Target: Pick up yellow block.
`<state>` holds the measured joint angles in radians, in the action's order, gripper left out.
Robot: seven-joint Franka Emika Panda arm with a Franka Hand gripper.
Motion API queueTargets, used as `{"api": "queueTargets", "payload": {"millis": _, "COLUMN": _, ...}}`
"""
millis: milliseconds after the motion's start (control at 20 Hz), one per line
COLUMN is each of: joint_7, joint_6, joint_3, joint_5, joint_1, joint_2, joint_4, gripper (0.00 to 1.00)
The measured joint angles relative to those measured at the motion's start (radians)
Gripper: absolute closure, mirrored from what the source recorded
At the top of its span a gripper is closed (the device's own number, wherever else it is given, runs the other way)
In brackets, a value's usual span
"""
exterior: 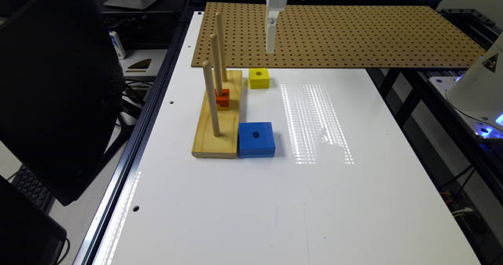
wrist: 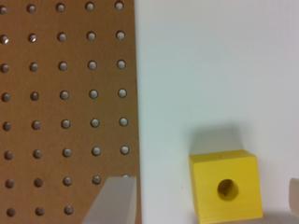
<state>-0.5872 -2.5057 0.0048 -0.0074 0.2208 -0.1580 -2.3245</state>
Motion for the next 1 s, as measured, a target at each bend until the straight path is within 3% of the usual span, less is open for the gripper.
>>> {"api": "queueTargets", "payload": {"millis": 150, "joint_7": 0.0, "joint_6": -0.011, "joint_3": 0.001, "joint_5": 0.0, "joint_1": -0.001, "joint_2": -0.019, "joint_4": 0.0, "gripper": 0.0}}
{"api": "queueTargets", "payload": {"millis": 350, "joint_7": 0.0, "joint_6": -0.064, "joint_3": 0.002, "joint_5": 0.0, "joint_1": -0.001, "joint_2": -0.072, "joint_4": 0.0, "gripper": 0.0}}
{"api": "queueTargets", "payload": {"millis": 500, "joint_7": 0.0, "joint_6": -0.071, "joint_3": 0.003, "joint_5": 0.0, "joint_1": -0.001, "joint_2": -0.079, "joint_4": 0.0, "gripper": 0.0}}
{"api": "queueTargets", "payload": {"millis": 1000, "joint_7": -0.009, "joint_6": -0.071, "joint_3": 0.029, "joint_5": 0.0011, "joint_1": -0.002, "joint_2": -0.079, "joint_4": 0.011, "gripper": 0.0}}
